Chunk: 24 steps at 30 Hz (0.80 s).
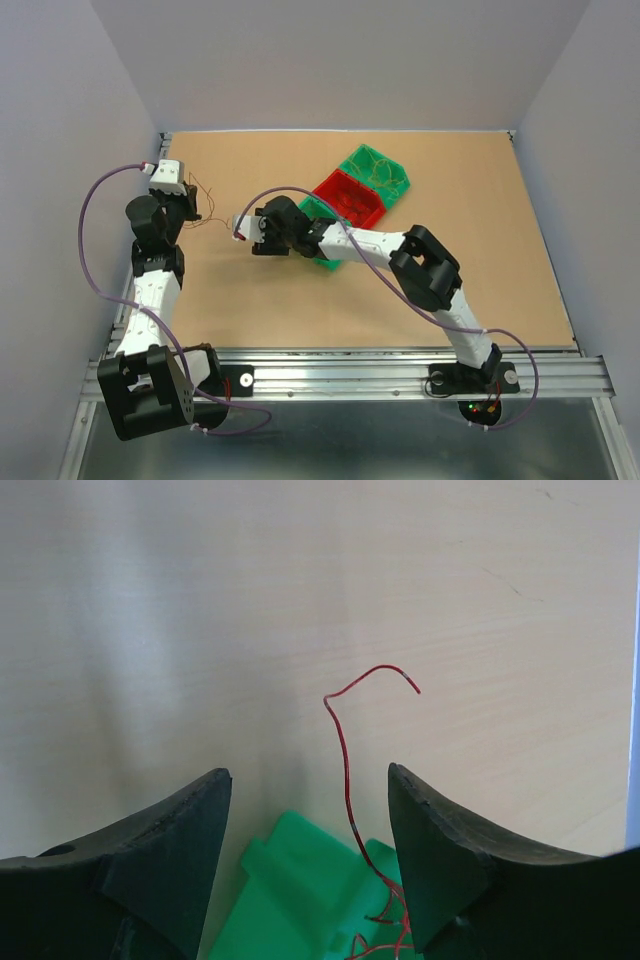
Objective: Untangle the cables
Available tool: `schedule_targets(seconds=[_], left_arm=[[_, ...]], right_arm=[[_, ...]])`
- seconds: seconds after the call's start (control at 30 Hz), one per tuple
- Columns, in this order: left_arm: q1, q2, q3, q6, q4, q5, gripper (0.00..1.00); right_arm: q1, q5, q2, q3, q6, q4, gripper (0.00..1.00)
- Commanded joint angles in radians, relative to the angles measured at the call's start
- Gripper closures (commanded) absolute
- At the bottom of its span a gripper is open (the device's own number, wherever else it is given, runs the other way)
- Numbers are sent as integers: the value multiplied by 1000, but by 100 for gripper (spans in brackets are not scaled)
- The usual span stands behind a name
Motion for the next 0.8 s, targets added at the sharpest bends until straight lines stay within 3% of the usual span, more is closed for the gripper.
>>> schedule_targets(seconds=[0.0,0.1,0.17,0.27,0.37,0.5,0.77], left_arm=[[4,-16,52,5,30,3,100],[4,-15,50,6,30,8,100],[2,-15,49,8,30,16,100],[2,-13,50,8,32,17,100],[4,-10,52,8,32,19,100],[2,-12,49,9,32,26,100],[4,-23,44,11,32,34,100]], right_arm=[[14,64,24,100,-47,3,33],[17,98,59,126,-63,3,42],[18,135,87,145,-69,2,55],[18,137,93,166,-55,3,87],[17,88,65,163,-28,6,99],[17,39,13,125,12,49,99],[0,-18,-140,-53,162,293,99]])
